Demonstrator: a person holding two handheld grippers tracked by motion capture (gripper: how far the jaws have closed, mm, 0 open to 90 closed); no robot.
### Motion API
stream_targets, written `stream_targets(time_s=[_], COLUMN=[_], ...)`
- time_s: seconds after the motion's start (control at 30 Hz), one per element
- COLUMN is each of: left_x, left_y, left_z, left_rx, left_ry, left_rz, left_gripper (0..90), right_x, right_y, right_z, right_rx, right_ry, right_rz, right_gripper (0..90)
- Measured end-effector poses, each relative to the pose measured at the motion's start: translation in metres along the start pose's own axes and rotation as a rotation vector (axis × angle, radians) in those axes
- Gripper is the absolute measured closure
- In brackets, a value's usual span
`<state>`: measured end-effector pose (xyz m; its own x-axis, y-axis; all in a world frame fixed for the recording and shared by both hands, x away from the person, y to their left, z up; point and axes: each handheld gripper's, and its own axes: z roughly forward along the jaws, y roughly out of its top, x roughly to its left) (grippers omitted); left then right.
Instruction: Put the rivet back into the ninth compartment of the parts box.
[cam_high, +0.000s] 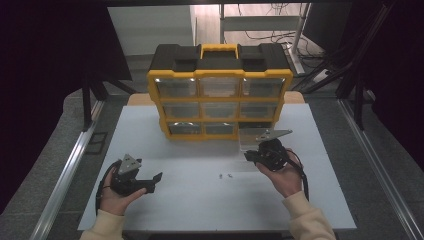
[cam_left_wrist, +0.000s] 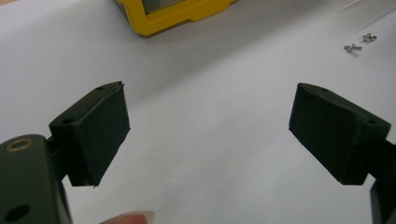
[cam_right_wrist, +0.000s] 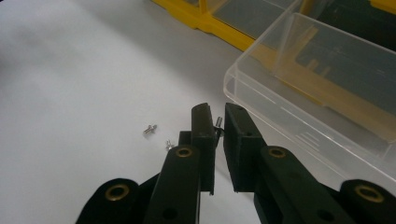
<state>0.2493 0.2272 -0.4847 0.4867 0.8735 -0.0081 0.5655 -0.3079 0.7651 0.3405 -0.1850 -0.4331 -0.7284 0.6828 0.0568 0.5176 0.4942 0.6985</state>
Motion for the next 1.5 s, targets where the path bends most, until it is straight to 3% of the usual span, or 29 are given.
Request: stream_targets(time_s=[0.63, 0.93, 1.5], left_x=[0.003, 0.003, 0.003], left_y=[-0.001, -0.001, -0.001], left_z=[0.002, 0.004, 0.006], left_rx=[0.007, 0.015, 0.018], left_ry=[-0.006, -0.007, -0.006], left_rz=[-0.008, -0.003, -0.002], left_gripper=[12.5, 12.6, 12.6], right_x=[-0.008, -0.021, -0.047], right_y=[0.011, 0.027, 0.033], right_z=[-0.013, -0.014, -0.01], right_rx=[-0.026, -0.04, -0.004], right_ry=[-0.029, -0.063, -0.136], right_rz=[0.004, 0.007, 0.016], right_gripper=[82.7, 82.7, 82.7])
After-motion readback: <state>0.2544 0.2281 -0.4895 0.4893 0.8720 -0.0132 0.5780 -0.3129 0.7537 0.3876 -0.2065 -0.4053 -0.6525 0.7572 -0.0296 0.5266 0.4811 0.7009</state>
